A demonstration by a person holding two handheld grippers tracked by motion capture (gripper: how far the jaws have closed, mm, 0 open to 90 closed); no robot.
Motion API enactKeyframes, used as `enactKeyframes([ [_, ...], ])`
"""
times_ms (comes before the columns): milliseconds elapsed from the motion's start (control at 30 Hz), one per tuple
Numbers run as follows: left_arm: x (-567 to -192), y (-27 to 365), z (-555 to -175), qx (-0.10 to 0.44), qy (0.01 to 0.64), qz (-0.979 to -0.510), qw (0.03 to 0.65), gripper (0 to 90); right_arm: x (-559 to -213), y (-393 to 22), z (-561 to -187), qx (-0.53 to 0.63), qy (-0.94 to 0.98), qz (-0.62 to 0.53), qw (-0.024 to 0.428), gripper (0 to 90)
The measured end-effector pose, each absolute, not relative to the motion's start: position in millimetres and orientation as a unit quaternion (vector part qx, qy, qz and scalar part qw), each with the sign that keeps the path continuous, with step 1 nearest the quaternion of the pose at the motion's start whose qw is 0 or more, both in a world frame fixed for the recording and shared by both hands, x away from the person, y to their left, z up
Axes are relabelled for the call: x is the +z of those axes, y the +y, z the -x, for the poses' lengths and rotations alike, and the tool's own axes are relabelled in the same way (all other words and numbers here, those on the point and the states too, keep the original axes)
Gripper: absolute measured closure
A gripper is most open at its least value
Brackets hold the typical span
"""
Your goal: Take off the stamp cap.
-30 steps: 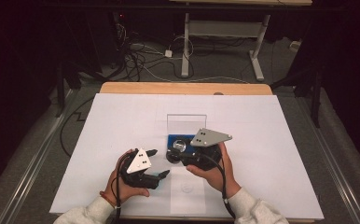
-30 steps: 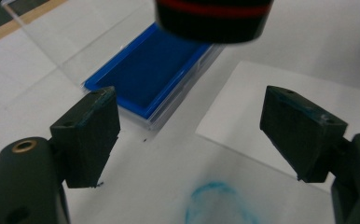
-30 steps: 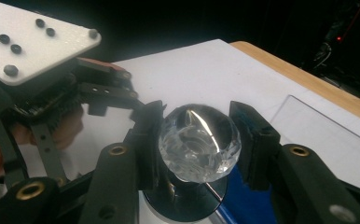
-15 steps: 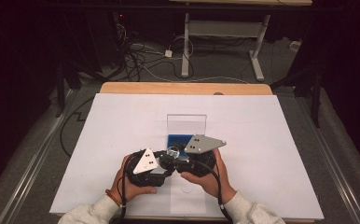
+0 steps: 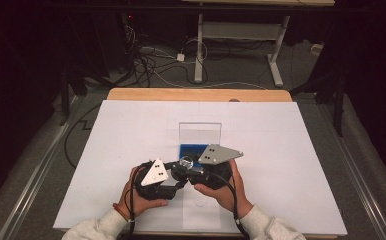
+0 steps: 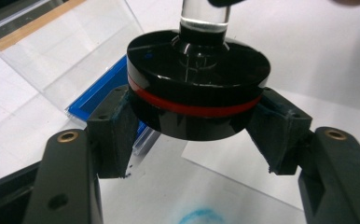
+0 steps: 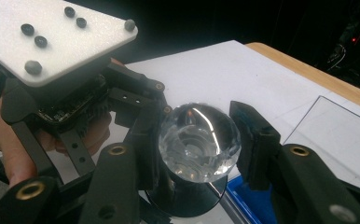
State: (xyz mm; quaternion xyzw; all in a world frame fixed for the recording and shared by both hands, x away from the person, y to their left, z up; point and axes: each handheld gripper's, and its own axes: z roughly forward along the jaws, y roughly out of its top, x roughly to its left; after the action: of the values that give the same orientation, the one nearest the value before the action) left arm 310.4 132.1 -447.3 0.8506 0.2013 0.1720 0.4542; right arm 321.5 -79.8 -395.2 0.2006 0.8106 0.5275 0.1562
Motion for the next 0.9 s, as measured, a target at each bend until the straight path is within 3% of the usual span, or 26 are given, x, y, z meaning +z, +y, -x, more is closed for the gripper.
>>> enactKeyframes([
  [900,-442,128,-304,0.211,0.184,-0.882,0.38,37.1,-407,-84,-323,0.526,0.815,-0.211,0.123,57.3],
])
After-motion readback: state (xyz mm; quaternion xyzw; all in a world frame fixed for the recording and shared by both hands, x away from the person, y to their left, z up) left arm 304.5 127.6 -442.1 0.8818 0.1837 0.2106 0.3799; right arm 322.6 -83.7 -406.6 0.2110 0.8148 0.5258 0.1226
